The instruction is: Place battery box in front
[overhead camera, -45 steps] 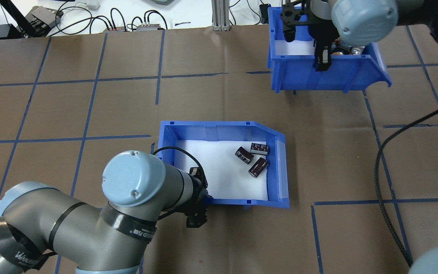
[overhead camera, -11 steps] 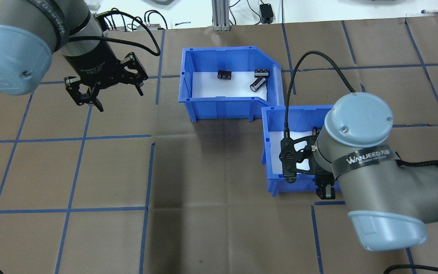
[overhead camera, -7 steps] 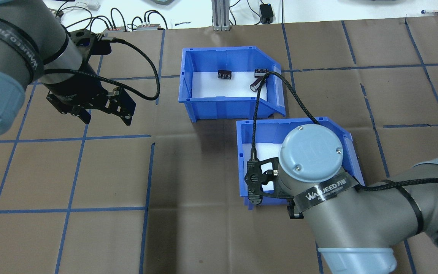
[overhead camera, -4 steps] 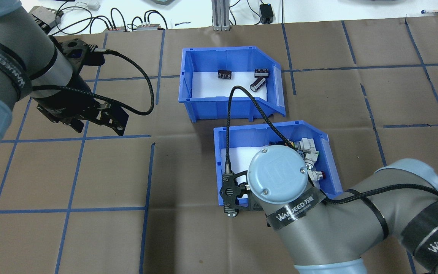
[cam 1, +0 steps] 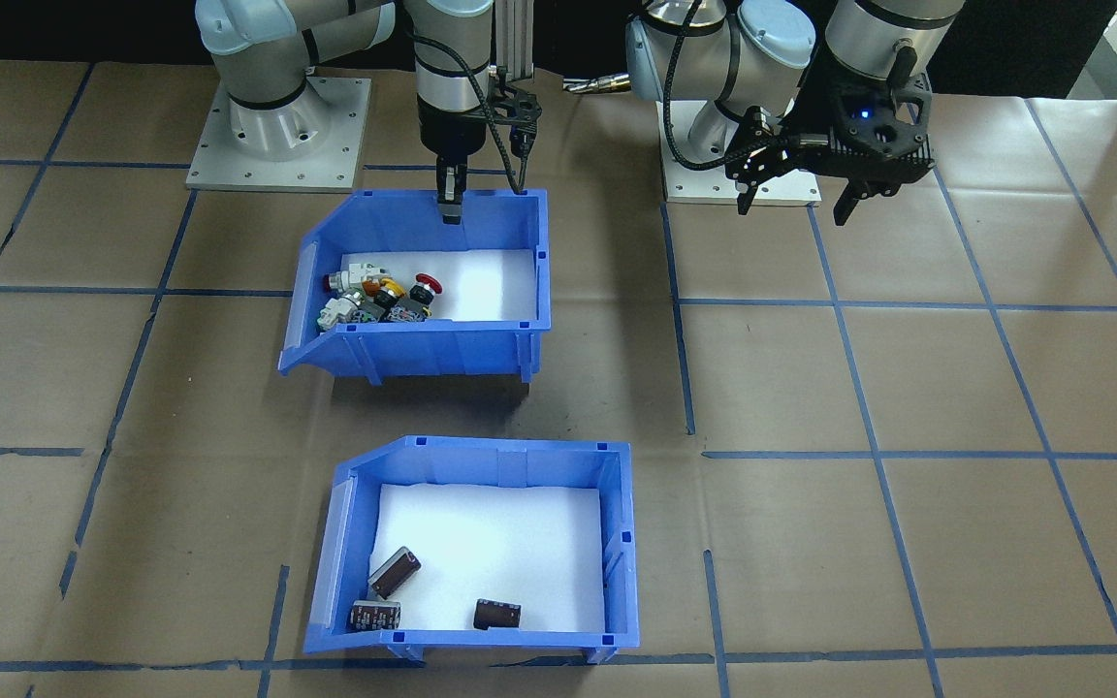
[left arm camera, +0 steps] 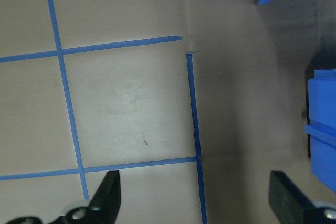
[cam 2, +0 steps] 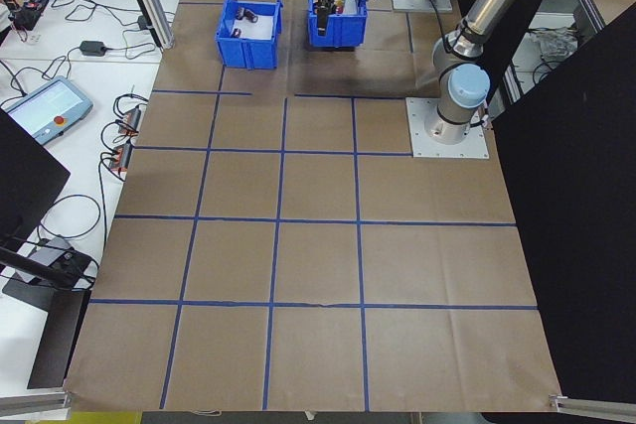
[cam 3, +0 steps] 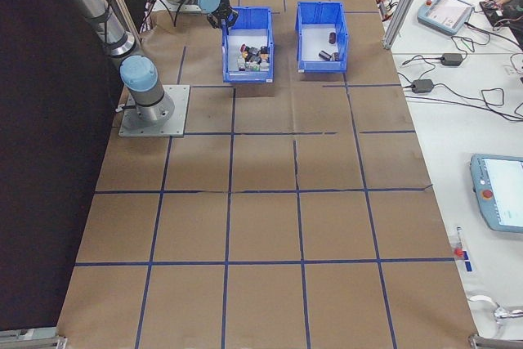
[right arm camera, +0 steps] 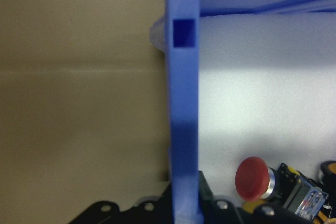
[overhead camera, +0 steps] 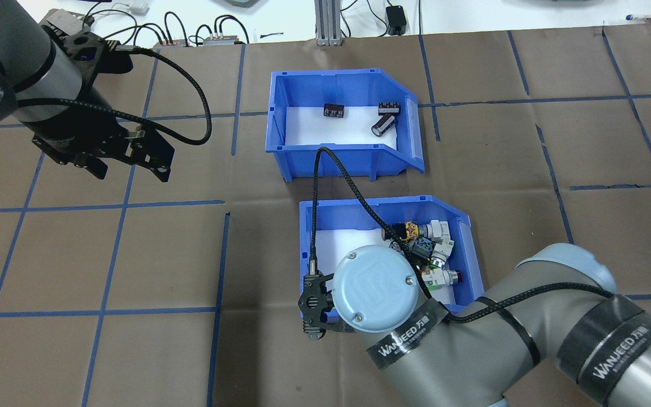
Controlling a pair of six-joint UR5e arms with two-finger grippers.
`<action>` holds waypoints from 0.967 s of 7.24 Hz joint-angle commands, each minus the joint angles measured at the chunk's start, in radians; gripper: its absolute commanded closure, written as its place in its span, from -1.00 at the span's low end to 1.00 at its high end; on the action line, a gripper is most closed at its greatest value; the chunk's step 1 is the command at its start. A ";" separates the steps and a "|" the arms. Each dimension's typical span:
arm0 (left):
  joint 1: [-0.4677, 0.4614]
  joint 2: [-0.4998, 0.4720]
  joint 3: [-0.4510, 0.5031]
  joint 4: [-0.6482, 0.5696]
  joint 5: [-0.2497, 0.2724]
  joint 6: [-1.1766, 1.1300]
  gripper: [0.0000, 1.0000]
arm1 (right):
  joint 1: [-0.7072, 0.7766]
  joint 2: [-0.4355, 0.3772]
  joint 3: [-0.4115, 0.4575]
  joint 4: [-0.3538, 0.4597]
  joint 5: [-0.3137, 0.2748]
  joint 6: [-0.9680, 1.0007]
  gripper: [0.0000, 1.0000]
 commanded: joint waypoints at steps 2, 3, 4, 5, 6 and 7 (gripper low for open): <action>-0.001 -0.019 0.006 -0.015 0.001 -0.003 -1.00 | 0.024 0.038 -0.002 -0.040 -0.004 0.013 0.54; -0.002 -0.022 0.005 -0.008 -0.008 -0.007 -1.00 | 0.024 0.038 -0.002 -0.040 0.003 0.013 -0.73; -0.002 -0.022 0.002 -0.002 -0.009 -0.011 -1.00 | 0.023 0.032 -0.005 -0.037 -0.006 0.013 -1.00; -0.002 -0.020 0.005 0.002 -0.003 -0.014 -1.00 | 0.014 0.024 -0.016 -0.031 -0.007 0.013 -1.00; -0.002 -0.022 0.020 0.002 -0.009 -0.038 -1.00 | -0.011 -0.005 -0.048 0.004 -0.007 0.012 -1.00; -0.002 -0.019 0.017 0.002 -0.009 -0.058 -1.00 | -0.040 -0.032 -0.089 0.097 -0.007 0.009 -1.00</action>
